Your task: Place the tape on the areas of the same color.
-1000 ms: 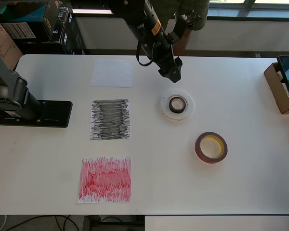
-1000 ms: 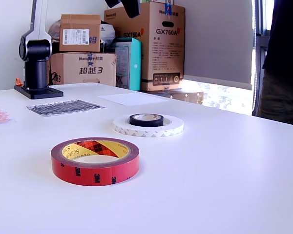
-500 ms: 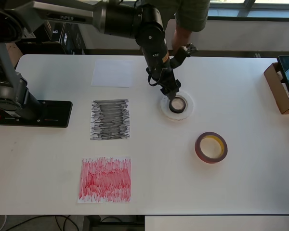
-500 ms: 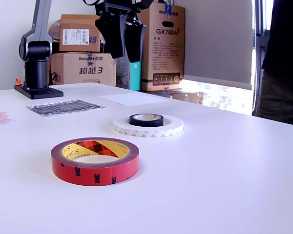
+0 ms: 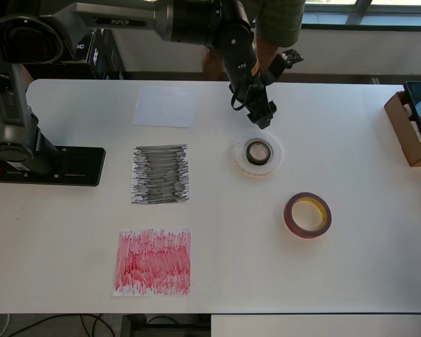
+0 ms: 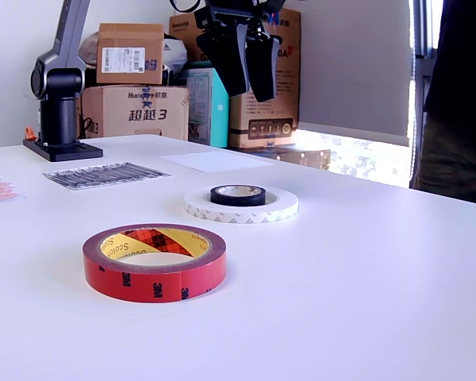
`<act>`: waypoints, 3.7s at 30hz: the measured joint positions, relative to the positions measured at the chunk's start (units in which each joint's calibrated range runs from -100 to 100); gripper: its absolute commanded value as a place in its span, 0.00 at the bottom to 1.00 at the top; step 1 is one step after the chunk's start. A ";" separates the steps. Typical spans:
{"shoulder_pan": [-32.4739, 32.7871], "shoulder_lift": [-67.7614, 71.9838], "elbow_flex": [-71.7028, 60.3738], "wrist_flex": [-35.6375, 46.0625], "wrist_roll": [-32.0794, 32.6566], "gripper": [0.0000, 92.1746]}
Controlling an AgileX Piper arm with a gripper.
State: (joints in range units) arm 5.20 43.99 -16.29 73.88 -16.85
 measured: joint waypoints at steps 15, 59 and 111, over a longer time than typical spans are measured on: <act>-2.37 6.97 -0.43 0.00 0.15 0.90; -0.70 15.32 -7.16 0.14 -0.73 0.90; -2.62 19.16 -5.99 0.19 -0.63 0.02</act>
State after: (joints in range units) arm 2.58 63.15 -22.27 74.07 -17.48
